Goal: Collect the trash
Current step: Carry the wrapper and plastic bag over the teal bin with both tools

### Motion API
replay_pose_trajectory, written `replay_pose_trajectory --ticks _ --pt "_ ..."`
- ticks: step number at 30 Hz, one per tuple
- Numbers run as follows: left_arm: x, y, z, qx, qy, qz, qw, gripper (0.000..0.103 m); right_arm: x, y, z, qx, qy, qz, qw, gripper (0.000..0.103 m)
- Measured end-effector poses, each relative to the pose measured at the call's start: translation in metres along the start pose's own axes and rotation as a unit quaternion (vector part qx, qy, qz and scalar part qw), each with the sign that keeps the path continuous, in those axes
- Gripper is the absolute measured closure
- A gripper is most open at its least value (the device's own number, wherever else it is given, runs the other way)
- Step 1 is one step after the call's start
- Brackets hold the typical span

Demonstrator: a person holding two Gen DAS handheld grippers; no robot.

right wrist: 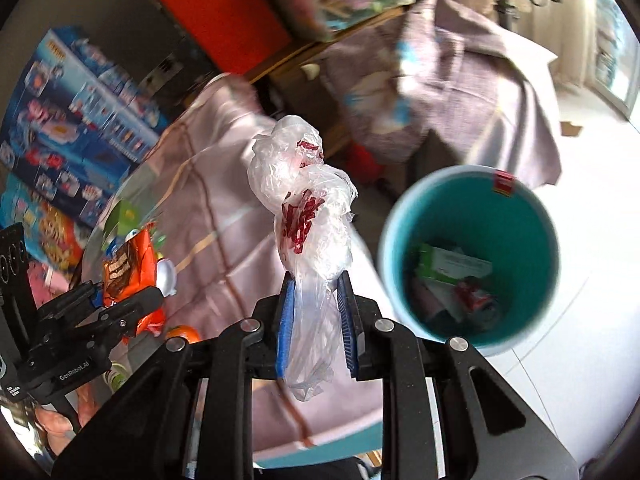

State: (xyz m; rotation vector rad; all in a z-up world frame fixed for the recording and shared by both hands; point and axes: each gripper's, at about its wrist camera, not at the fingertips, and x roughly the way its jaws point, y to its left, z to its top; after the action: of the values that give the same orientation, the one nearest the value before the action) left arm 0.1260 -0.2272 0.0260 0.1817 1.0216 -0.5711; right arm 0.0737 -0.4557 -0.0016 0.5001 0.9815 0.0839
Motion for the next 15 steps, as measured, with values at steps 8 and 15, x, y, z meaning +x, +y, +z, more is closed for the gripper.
replay_pose_trajectory --ticks 8,15 --pt "0.033 -0.055 0.014 0.043 0.024 -0.013 0.9987 0.062 -0.022 -0.063 -0.003 0.051 -0.017 -0.016 0.998 0.083" --pt "0.07 -0.091 0.028 0.072 0.049 -0.025 0.9959 0.062 -0.024 -0.102 -0.007 0.08 -0.008 -0.029 0.996 0.082"
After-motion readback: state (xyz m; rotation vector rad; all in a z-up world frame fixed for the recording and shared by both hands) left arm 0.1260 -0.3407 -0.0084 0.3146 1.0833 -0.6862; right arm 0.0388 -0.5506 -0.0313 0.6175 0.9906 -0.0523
